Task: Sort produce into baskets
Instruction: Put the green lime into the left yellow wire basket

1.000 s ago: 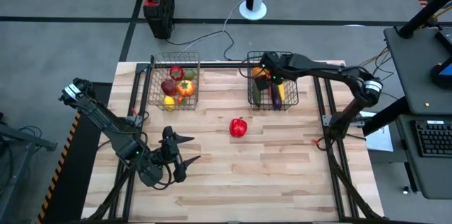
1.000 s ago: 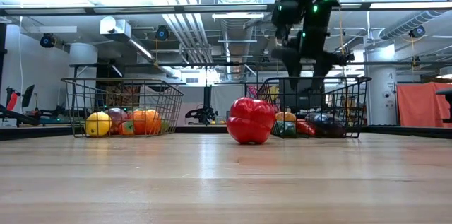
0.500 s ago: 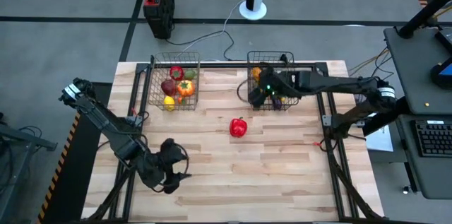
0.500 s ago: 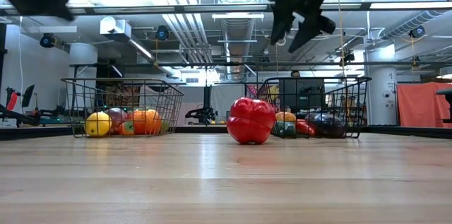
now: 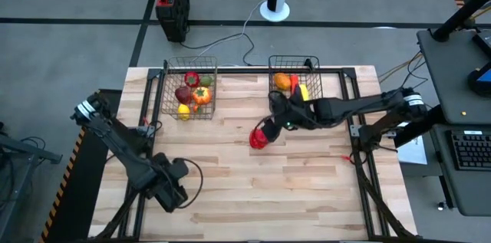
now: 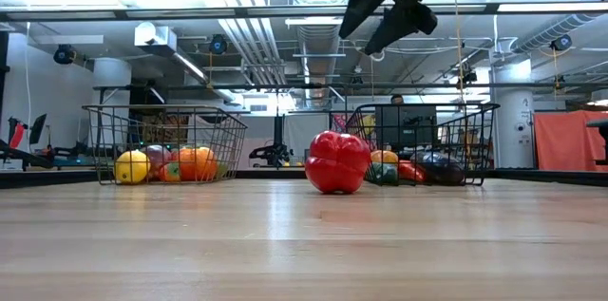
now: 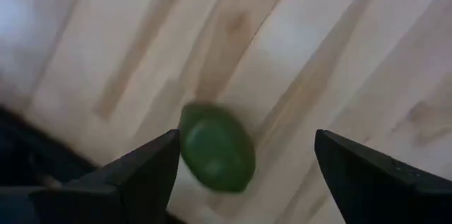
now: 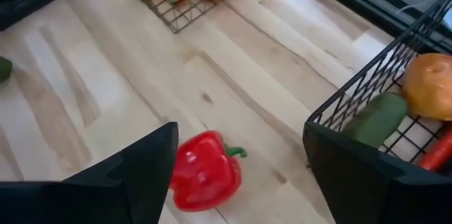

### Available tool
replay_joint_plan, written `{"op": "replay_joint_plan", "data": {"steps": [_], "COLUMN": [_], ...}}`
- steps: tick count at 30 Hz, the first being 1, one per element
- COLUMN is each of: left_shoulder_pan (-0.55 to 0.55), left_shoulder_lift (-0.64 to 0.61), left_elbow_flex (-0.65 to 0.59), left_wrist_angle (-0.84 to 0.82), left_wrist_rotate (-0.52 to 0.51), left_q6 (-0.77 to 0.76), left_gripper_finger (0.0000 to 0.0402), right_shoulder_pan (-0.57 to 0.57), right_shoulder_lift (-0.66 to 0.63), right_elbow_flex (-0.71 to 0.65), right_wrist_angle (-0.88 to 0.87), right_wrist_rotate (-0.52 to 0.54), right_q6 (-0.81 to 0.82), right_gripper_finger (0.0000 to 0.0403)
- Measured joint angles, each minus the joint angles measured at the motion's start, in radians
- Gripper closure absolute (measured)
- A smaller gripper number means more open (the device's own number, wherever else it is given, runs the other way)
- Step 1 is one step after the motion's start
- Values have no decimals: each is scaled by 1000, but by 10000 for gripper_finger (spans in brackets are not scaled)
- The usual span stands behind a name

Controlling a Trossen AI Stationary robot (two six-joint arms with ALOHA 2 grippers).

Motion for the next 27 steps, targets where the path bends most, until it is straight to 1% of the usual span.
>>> {"op": "replay_joint_plan", "data": {"steps": [3,9,15,21,27], "left_shoulder_pan": [-9,-8,-11,-11,-11], "left_shoulder_lift": [1,-22,-16,-15,-15], "left_elbow_flex": [-20,-60,-107,-172,-266], "left_wrist_angle": [0,-5,7,119,227], "left_wrist_rotate": [46,77,108,111,119], "left_q6": [-47,-103,-127,-129,-150], "left_gripper_finger": [93,93,93,93,94], "right_shoulder_pan": [21,37,41,41,41], "right_shoulder_lift": [3,6,6,6,6], "right_elbow_flex": [-2,-2,-2,-2,-2], "right_wrist_angle": [5,4,4,4,4], "right_wrist_rotate": [21,39,39,39,39], "right_q6": [-1,8,10,10,10], "right_gripper_finger": [102,94,96,92,96]}}
